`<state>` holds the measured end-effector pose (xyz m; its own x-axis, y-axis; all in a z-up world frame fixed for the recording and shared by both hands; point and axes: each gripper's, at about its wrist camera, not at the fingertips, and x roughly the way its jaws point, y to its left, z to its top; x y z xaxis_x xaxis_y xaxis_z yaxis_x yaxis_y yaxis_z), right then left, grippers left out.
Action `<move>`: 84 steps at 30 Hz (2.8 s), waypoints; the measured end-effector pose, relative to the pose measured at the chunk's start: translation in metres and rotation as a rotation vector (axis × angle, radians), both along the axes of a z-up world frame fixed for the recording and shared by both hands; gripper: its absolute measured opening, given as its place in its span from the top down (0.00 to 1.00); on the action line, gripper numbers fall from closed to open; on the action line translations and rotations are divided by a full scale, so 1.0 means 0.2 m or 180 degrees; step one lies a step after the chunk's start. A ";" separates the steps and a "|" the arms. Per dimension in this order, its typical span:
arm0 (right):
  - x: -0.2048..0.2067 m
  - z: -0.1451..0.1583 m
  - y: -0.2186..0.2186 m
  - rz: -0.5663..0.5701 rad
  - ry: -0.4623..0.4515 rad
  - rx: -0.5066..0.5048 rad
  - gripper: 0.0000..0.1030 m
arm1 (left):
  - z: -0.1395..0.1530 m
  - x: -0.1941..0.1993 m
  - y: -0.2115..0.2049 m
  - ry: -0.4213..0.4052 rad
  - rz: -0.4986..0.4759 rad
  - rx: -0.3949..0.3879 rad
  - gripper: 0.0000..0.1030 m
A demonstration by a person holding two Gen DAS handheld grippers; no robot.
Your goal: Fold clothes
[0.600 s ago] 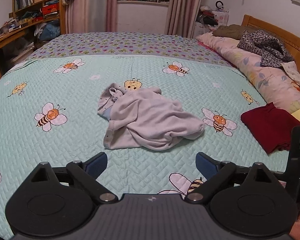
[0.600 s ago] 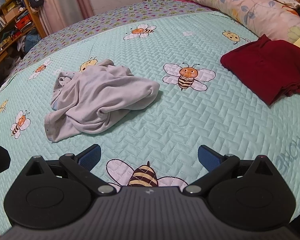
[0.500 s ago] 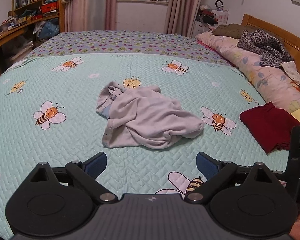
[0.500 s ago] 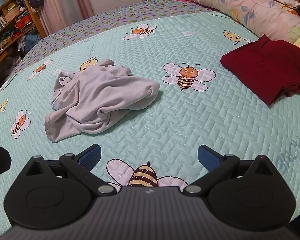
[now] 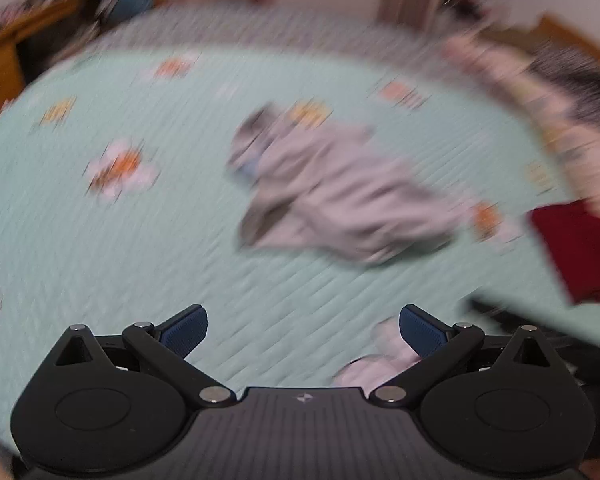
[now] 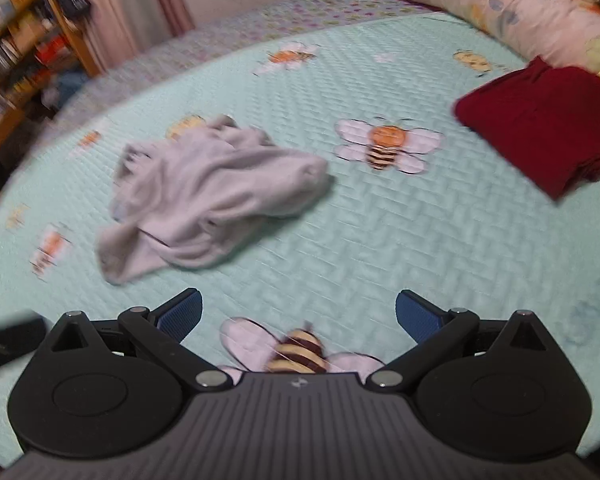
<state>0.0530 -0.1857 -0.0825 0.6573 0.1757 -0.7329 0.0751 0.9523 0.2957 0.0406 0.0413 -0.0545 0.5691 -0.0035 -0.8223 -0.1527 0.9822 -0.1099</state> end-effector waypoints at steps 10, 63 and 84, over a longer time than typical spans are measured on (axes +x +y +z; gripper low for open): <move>0.20 -0.07 0.06 0.0339 -0.0847 -0.0336 0.01 | -0.46 0.11 0.34 0.0722 0.0638 -0.0714 0.04; 0.49 -0.17 0.06 0.0439 -0.0388 0.0279 0.21 | -0.28 -0.07 0.30 -0.0204 0.0274 -0.0297 0.03; -0.05 0.07 -0.10 0.0847 -0.0740 0.0889 0.91 | -0.25 -0.07 0.32 -0.0112 0.0502 0.0151 0.01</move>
<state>0.0439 -0.2057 -0.0695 0.7040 0.5310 -0.4716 -0.2604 0.8108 0.5243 0.0263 0.1057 -0.1035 0.5880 0.1264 -0.7989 -0.3022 0.9505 -0.0720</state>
